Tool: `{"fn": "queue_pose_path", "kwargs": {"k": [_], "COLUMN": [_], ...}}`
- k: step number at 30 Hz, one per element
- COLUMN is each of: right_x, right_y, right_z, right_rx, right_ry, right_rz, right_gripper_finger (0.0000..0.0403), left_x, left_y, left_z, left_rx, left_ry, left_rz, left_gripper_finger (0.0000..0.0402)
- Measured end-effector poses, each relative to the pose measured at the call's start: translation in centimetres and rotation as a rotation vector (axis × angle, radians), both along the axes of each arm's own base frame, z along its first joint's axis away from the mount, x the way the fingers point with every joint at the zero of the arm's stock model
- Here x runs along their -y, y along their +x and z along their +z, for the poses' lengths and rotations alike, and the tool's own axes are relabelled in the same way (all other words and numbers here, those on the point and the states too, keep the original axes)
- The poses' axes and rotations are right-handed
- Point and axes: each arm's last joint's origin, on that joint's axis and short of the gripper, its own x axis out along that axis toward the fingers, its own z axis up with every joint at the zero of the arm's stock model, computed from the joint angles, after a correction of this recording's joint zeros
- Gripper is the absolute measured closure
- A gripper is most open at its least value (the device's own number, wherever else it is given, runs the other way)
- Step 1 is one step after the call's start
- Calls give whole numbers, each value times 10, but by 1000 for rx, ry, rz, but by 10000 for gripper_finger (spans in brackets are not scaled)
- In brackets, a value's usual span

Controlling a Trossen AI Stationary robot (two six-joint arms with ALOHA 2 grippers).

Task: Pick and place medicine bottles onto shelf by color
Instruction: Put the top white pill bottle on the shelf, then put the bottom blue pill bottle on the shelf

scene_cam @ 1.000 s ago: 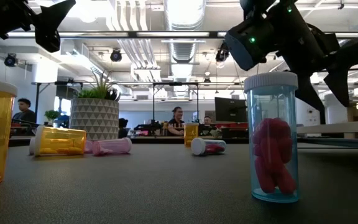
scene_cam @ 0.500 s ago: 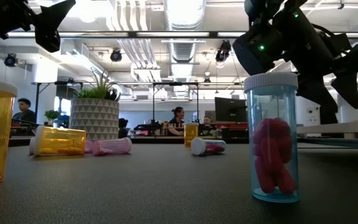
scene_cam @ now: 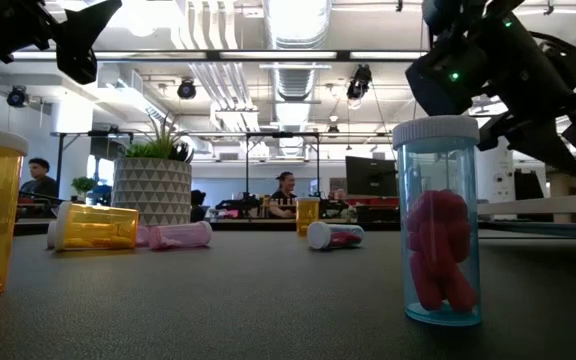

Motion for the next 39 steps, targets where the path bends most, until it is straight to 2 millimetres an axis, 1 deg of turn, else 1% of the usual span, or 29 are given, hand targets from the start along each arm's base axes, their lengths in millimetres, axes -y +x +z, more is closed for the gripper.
{"fn": "queue_pose_path", "kwargs": {"k": [4, 9, 19, 23, 30, 39], "right_x": [7, 12, 11, 11, 11, 12], "right_y": [-7, -10, -14, -14, -10, -2], "right_z": [-1, -3, -8, -8, -5, 3], "right_rx": [-9, -21, -46, -45, -27, 12], "right_ry": [1, 7, 21, 20, 19, 39], "right_rz": [-29, -45, -58, -57, -53, -22], "right_gripper_finger": [255, 253, 252, 243, 211, 146], "left_x": [0, 0, 0, 0, 0, 0], "left_y": [0, 0, 0, 0, 0, 0], "left_z": [0, 0, 0, 0, 0, 0], "left_rx": [0, 0, 0, 0, 0, 0], "left_ry": [0, 0, 0, 0, 0, 0], "left_rz": [0, 0, 0, 0, 0, 0], "left_gripper_finger": [202, 202, 202, 202, 202, 202]}}
